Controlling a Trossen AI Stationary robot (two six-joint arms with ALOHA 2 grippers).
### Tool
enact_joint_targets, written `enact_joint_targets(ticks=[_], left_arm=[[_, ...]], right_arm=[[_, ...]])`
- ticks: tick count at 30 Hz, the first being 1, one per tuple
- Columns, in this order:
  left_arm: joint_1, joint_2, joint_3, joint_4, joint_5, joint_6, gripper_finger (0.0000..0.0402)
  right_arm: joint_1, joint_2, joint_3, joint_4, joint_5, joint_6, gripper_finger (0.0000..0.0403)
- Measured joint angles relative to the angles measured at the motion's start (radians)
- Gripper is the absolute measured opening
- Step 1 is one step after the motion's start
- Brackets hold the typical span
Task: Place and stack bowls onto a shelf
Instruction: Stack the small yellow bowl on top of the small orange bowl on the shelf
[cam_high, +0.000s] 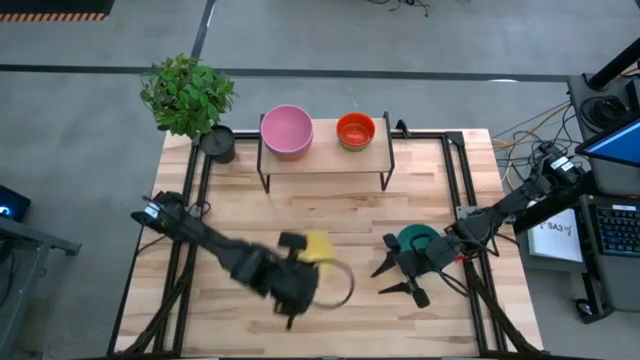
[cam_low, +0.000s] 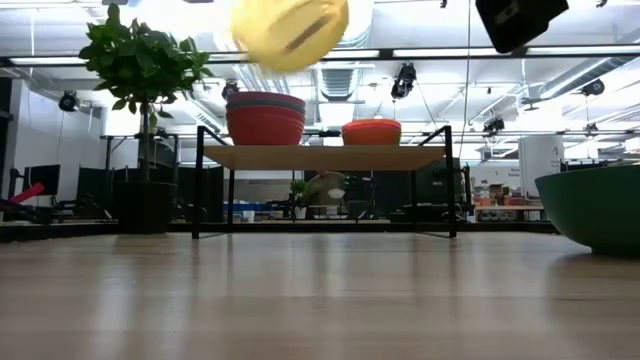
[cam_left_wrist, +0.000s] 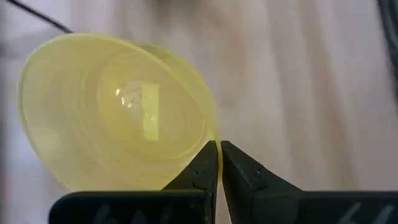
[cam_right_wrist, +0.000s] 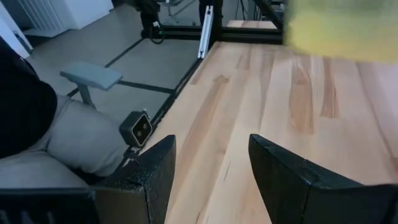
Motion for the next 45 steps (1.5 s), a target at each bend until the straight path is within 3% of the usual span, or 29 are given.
enact_joint_targets(ticks=[3,8,16,18,24,32,40,45], left_arm=[[0.065,0.000,0.105,0.011,-0.083,0.136,0.0000],[0.199,-0.002,0.219,0.051,-0.112,0.380,0.0000],[0.446,-0.002,0.235,0.217,-0.113,0.602,0.0000],[0.500,-0.002,0.230,0.246,-0.104,0.630,0.0000],[0.626,-0.001,0.211,0.387,0.058,0.657,0.0000],[0.699,-0.001,0.202,0.489,0.104,0.657,0.0000],[0.755,0.069,0.192,0.531,0.105,0.681,0.0000],[0.780,0.126,0.192,0.530,0.014,0.709,0.0000]], right_arm=[[0.007,-0.007,0.000,0.003,0.001,-0.005,0.0191],[0.016,-0.020,0.000,0.002,-0.001,-0.005,0.0191],[0.027,-0.030,0.000,-0.002,-0.003,-0.019,0.0191],[0.027,-0.030,0.000,-0.002,-0.002,-0.028,0.0191],[0.027,-0.031,0.000,-0.001,-0.002,-0.039,0.0191],[0.026,-0.031,-0.001,-0.002,-0.002,-0.054,0.0191],[0.026,-0.031,-0.001,-0.001,0.000,-0.057,0.0191],[0.026,-0.031,-0.002,-0.003,0.000,-0.054,0.0191]])
